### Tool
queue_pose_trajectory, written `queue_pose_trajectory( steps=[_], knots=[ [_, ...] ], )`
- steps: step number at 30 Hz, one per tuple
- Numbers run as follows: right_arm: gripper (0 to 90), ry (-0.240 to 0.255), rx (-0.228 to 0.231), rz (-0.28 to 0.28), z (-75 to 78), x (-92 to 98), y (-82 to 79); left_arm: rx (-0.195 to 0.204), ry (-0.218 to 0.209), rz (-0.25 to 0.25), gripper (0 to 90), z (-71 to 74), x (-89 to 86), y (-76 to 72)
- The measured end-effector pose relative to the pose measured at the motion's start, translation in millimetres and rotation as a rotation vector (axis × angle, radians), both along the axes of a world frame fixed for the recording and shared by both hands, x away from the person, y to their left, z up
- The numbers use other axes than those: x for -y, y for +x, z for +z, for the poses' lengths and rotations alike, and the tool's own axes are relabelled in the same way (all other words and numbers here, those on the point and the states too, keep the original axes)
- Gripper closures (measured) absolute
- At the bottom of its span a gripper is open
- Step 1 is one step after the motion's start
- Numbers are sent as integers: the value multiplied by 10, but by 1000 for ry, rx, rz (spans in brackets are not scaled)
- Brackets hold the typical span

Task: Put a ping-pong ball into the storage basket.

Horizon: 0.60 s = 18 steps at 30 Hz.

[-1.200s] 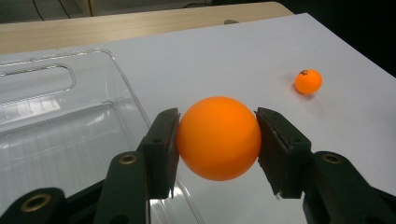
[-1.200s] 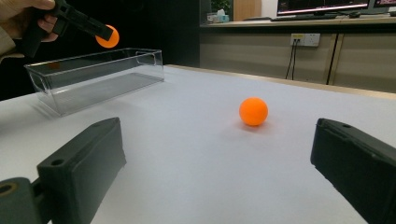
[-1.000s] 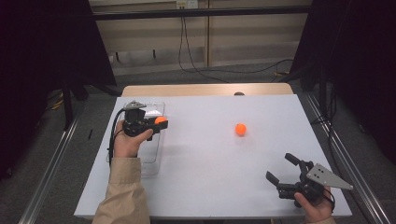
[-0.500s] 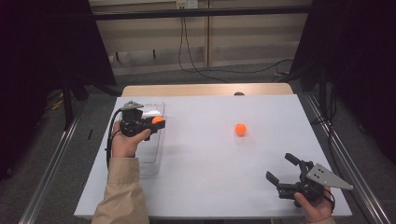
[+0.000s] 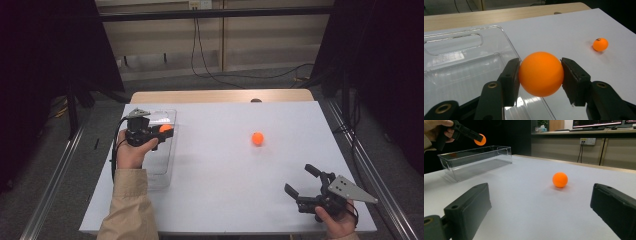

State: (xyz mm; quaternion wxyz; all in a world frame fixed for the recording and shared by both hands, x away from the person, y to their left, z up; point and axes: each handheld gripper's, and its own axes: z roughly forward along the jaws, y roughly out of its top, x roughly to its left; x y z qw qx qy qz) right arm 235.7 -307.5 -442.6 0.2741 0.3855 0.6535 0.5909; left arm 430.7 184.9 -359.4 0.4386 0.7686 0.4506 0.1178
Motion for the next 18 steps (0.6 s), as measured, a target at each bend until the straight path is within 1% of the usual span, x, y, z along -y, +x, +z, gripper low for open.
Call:
queue_pose_trajectory(
  steps=[18],
  knots=[
    [25,-1,-1,2,-1,-2,1,19,27,40,510,-8,-112,6]
  ],
)
